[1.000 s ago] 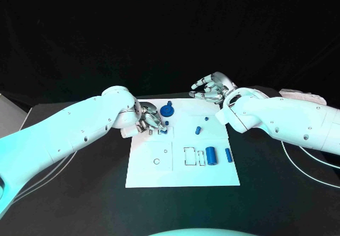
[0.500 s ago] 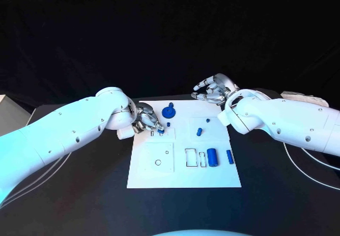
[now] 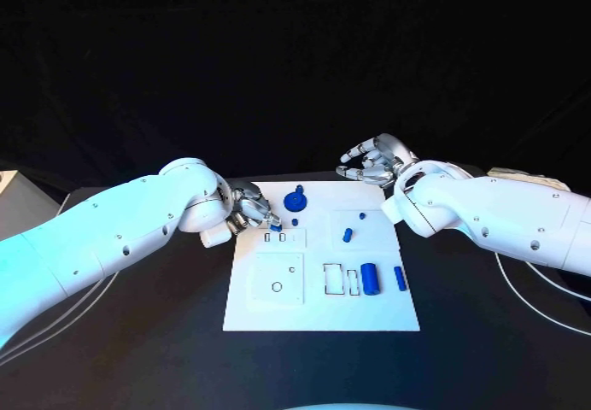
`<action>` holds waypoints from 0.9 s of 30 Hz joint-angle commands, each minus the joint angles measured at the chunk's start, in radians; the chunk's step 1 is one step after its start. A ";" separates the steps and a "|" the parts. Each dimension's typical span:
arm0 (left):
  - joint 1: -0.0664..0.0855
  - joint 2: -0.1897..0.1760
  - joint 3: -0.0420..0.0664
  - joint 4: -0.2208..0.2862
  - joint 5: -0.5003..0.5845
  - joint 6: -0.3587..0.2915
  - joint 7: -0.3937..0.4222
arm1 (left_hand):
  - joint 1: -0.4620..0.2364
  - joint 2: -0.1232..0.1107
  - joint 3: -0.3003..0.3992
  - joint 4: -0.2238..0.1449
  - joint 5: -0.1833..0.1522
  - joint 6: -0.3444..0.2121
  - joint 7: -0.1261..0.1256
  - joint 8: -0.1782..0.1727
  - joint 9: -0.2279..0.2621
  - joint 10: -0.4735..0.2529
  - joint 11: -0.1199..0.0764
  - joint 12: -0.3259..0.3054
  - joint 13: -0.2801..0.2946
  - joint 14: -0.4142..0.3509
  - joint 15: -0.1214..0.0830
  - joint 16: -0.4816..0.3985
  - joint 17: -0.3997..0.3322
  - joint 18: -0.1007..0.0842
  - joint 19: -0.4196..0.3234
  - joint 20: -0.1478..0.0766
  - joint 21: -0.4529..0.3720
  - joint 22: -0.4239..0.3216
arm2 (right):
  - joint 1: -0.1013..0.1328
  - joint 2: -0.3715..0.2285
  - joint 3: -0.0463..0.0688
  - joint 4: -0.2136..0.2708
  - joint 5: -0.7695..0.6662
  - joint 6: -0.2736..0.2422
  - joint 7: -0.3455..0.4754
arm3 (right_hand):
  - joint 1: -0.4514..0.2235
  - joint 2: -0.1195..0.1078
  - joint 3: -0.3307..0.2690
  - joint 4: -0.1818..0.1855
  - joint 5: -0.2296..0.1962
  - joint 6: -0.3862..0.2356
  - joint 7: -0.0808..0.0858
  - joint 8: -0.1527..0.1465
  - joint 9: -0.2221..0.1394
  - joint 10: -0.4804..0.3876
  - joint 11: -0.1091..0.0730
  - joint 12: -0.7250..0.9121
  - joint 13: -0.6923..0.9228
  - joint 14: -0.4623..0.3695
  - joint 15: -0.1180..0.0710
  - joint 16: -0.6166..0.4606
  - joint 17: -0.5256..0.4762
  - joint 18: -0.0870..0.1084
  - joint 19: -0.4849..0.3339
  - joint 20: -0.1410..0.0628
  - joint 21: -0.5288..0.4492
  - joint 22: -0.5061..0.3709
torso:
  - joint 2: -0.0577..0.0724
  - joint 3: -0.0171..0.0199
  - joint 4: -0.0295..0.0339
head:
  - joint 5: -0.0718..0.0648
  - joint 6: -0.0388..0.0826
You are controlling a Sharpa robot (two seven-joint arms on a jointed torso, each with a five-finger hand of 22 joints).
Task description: Assemble the parts on the task board
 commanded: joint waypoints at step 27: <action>-0.005 0.084 -0.055 -0.040 -0.176 -0.066 -0.007 | -0.021 -0.001 0.147 -0.156 0.053 0.066 -0.049 -0.004 0.370 0.026 -0.005 0.012 0.017 0.105 -0.015 0.006 0.263 -0.020 0.017 -0.005 0.010 0.058 | -0.009 0.017 0.000 -0.042 -0.009 0.008 0.011 | -0.001 -0.007 0.012 0.000 0.014 -0.003 0.000 0.006 0.002 0.030 -0.007 0.002 0.197 0.096 -0.006 -0.001 0.230 -0.007 0.105 -0.005 0.004 0.263 | -0.020 -0.0018 0.0055 | 0.015 -0.023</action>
